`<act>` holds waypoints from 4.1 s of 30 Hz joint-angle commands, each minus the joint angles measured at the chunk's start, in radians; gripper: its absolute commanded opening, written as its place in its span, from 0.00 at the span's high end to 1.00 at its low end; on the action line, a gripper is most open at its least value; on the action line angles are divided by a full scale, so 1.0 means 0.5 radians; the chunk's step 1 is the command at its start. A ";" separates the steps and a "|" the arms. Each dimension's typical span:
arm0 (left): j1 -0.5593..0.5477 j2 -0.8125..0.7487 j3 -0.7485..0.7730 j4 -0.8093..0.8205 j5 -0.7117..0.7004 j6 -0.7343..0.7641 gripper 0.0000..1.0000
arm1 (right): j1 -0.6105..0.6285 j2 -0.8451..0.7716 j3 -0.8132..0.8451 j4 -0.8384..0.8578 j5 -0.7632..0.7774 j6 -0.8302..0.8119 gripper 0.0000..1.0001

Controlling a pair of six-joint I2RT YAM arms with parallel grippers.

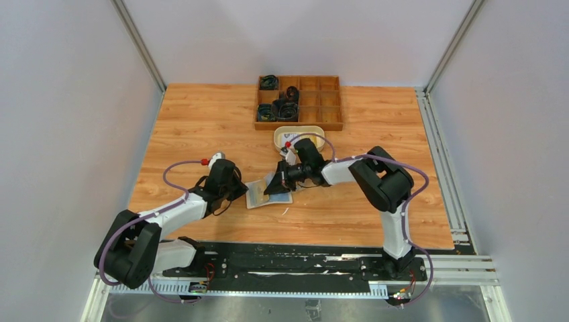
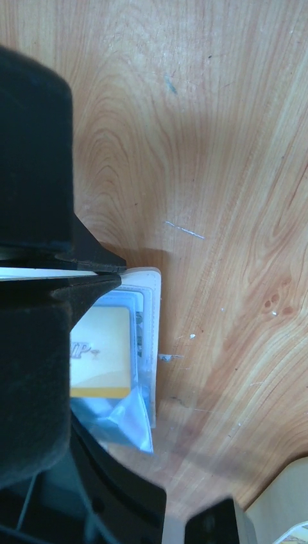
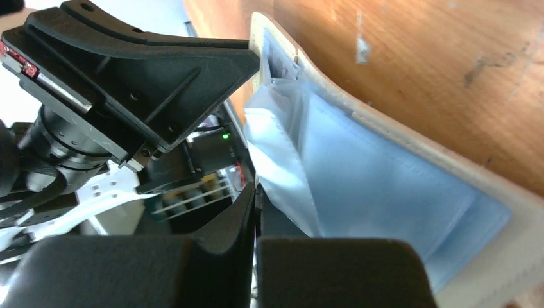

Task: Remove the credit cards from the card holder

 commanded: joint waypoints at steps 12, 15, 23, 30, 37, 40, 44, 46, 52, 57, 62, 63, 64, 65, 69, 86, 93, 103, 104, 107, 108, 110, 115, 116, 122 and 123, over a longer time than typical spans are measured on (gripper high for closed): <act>-0.010 -0.047 -0.004 -0.001 -0.017 0.015 1.00 | -0.006 -0.459 0.396 -1.758 0.451 -1.313 1.00; -0.010 -0.057 -0.005 -0.017 -0.027 0.022 1.00 | -0.049 -0.480 0.387 -1.753 0.394 -1.338 1.00; -0.008 -0.074 -0.008 -0.018 -0.042 0.031 1.00 | -0.245 -0.701 0.184 -1.447 0.340 -1.244 1.00; -0.008 -0.062 0.001 -0.018 -0.039 0.042 1.00 | -0.290 -0.732 0.304 -1.494 0.490 -1.290 1.00; -0.008 -0.064 0.003 -0.018 -0.044 0.044 1.00 | -0.212 -0.580 0.333 -1.442 0.467 -1.252 1.00; -0.009 -0.057 0.001 -0.018 -0.045 0.047 1.00 | -0.206 -0.546 0.256 -1.381 0.482 -1.225 1.00; -0.008 -0.037 0.011 -0.018 -0.036 0.051 1.00 | -0.174 -0.486 0.184 -1.368 0.545 -1.252 1.00; -0.006 -0.029 0.016 -0.018 -0.033 0.053 1.00 | -0.135 -0.441 0.173 -1.379 0.583 -1.274 1.00; -0.007 -0.040 0.023 -0.067 -0.044 0.055 1.00 | -0.056 -0.362 0.182 -1.478 0.750 -1.351 1.00; -0.007 -0.047 0.031 -0.091 -0.052 0.065 1.00 | -0.049 -0.382 0.223 -1.671 0.962 -1.440 1.00; -0.008 -0.041 0.048 -0.105 -0.057 0.074 1.00 | -0.056 -0.456 0.302 -1.966 1.325 -1.555 1.00; -0.007 -0.041 0.049 -0.107 -0.057 0.077 1.00 | -0.056 -0.469 0.316 -2.006 1.369 -1.570 1.00; -0.007 -0.041 0.050 -0.107 -0.058 0.077 1.00 | -0.057 -0.479 0.329 -2.050 1.447 -1.602 1.00; -0.007 -0.043 0.050 -0.105 -0.058 0.077 1.00 | -0.057 -0.489 0.342 -2.083 1.508 -1.626 1.00; -0.007 -0.044 0.047 -0.114 -0.058 0.083 1.00 | -0.059 -0.518 0.387 -2.212 1.685 -1.705 1.00; -0.007 -0.067 0.020 -0.102 -0.054 0.087 1.00 | -0.569 -0.706 0.952 -1.961 0.904 -1.606 1.00; -0.007 -0.070 0.022 -0.103 -0.048 0.094 1.00 | -0.684 -0.419 1.210 -1.923 0.896 -1.398 1.00; -0.007 -0.071 0.004 -0.092 -0.050 0.102 1.00 | -0.684 -0.131 1.322 -1.882 0.946 -1.360 1.00; -0.007 -0.070 0.004 -0.091 -0.051 0.106 1.00 | -0.684 -0.109 1.314 -1.877 0.955 -1.368 1.00; -0.007 -0.066 0.005 -0.091 -0.055 0.116 1.00 | -0.692 -0.060 1.293 -1.870 0.976 -1.377 1.00; -0.007 -0.065 0.007 -0.091 -0.057 0.119 1.00 | -0.695 -0.044 1.285 -1.869 0.981 -1.379 1.00; -0.007 -0.055 0.007 -0.089 -0.057 0.125 1.00 | -0.701 -0.013 1.275 -1.869 0.982 -1.387 1.00; -0.007 -0.038 0.010 -0.082 -0.059 0.129 1.00 | -0.726 0.035 1.229 -1.869 1.009 -1.406 1.00; -0.007 -0.037 0.010 -0.082 -0.059 0.129 1.00 | -0.731 0.037 1.219 -1.869 1.015 -1.413 1.00; -0.004 -0.024 0.014 -0.080 -0.062 0.136 1.00 | -0.776 0.032 1.154 -1.872 1.039 -1.450 1.00; -0.004 -0.022 0.013 -0.079 -0.063 0.135 1.00 | -0.783 0.032 1.145 -1.875 1.040 -1.456 1.00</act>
